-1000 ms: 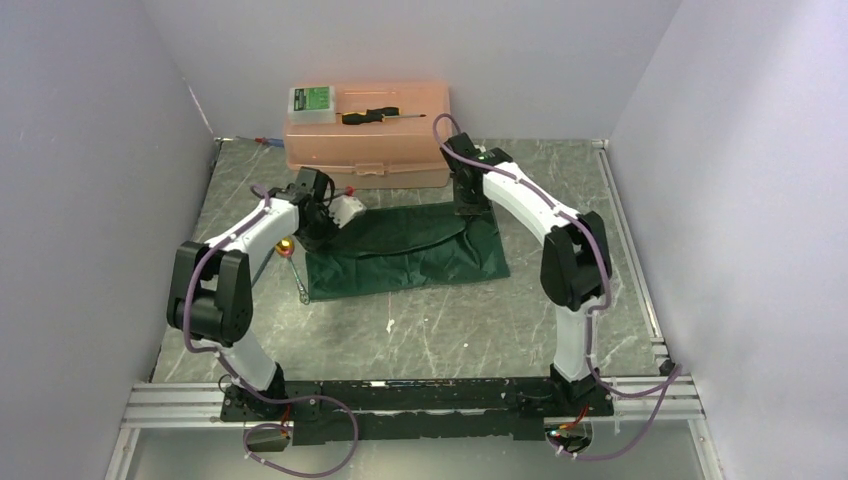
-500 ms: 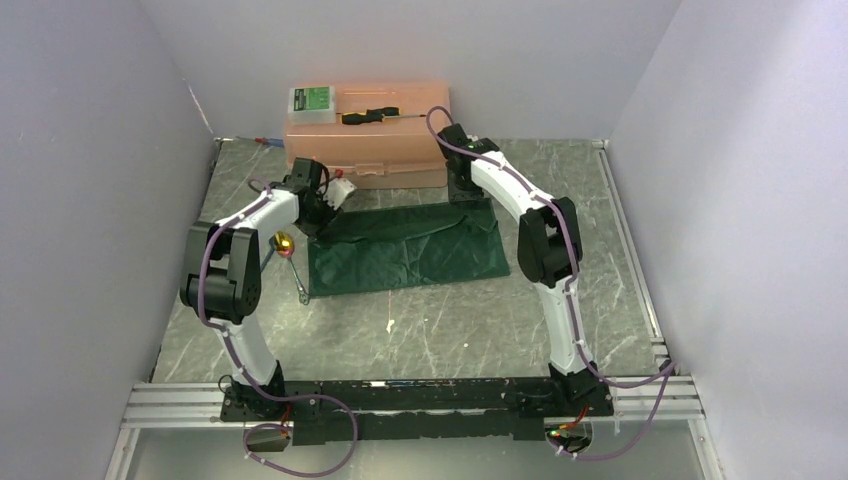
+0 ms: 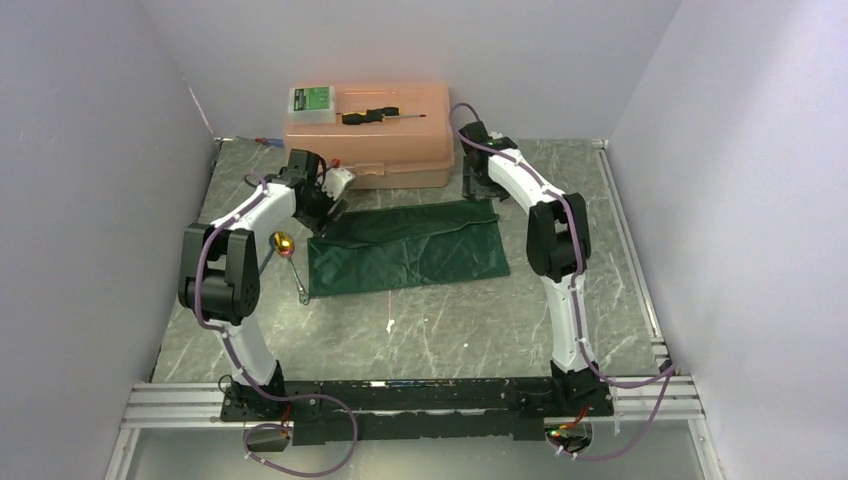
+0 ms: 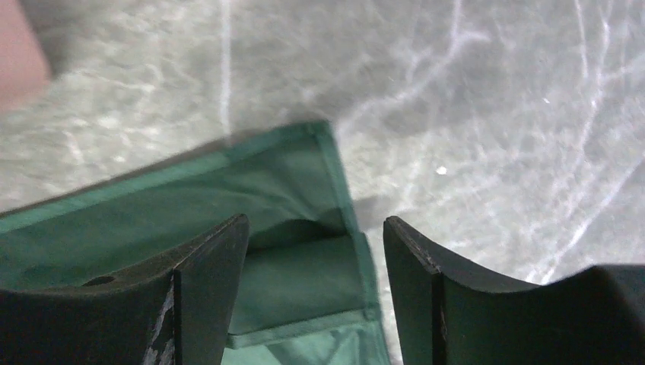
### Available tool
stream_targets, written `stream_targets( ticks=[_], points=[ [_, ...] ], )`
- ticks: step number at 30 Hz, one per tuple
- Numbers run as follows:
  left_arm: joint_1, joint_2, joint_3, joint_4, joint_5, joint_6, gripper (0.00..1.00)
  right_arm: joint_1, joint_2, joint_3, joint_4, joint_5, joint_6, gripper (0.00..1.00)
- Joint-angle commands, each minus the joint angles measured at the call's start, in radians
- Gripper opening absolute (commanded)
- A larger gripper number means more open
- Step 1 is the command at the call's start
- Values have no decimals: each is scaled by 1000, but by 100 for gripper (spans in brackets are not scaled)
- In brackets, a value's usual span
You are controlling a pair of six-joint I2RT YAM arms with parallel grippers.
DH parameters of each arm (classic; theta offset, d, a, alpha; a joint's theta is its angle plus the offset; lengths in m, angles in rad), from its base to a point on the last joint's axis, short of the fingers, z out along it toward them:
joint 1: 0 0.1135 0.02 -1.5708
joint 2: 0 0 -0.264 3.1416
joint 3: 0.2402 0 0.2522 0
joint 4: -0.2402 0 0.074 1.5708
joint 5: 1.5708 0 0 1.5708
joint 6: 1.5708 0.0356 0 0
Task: Fold the napkin into a case and place the utensils inside
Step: Fold and flatten the napkin at the center of the board, then smooth out the rectangle-folded napkin at the center of the board.
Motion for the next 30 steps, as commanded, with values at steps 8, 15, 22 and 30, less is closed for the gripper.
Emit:
stream_targets(
  ticks=[8,15,22,30],
  points=[
    [-140,-181,-59,-294,268,127,67,-9,-402,-410,176,-74,108,12],
    [-177,-85,-123,-194,175,143,54,68,-399,-540,238,-177,134,0],
    [-175,-21,-68,-140,121,141,49,72,-308,-513,301,-199,117,0],
    [-164,25,-22,-87,49,158,48,40,-194,-366,306,-200,93,0]
  ],
)
